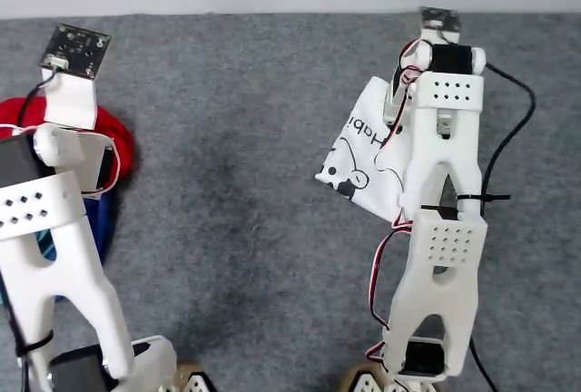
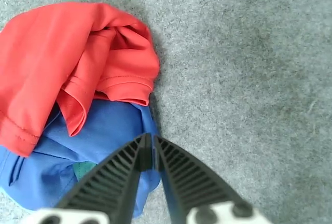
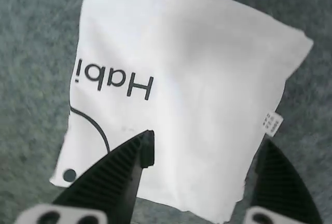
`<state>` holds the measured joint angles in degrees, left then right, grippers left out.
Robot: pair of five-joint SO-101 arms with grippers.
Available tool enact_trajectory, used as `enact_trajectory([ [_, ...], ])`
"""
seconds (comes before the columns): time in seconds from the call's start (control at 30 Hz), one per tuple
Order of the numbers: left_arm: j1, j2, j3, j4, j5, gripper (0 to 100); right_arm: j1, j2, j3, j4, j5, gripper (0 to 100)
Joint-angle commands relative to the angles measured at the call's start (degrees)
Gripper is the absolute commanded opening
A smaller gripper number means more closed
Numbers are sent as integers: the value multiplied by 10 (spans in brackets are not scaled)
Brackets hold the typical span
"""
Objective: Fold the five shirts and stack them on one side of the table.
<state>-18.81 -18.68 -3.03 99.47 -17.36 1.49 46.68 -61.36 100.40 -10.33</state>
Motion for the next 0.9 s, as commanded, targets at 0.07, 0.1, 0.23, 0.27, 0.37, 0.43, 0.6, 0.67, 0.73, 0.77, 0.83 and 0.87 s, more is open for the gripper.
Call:
enact_trajectory([
  [0.07, -1, -20, -5, 11, -4, 15, 12, 18, -27, 23, -48, 344],
  [0.1, -1, -20, -5, 11, -4, 15, 11, 31, -28, 23, -48, 344],
  [0.23, -1, -20, -5, 11, -4, 15, 16, 88, -31, 20, -51, 344],
  [0.27, -1, -20, -5, 11, -4, 15, 21, 102, -31, 19, -60, 344],
  [0.37, -3, -20, -5, 11, -4, 15, 28, 141, -31, 10, -78, 344],
  [0.43, -3, -20, -5, 11, -4, 15, 27, 163, -31, 7, -69, 342],
  [0.6, -3, -20, -5, 11, -4, 15, 27, 189, -31, 10, -6, 169],
  [0.67, -3, -20, -5, 11, -4, 15, 29, 190, -31, 11, 39, 32],
  [0.73, -3, -20, -5, 11, -4, 15, 33, 189, -31, 22, 77, 28],
  [0.77, -3, -20, -5, 11, -4, 15, 37, 189, -32, 24, 87, 38],
  [0.83, -3, -21, -5, 11, -4, 15, 54, 177, -30, 24, 99, 5],
  [0.87, -3, -21, -5, 11, -4, 15, 65, 168, -28, 25, 109, 12],
])
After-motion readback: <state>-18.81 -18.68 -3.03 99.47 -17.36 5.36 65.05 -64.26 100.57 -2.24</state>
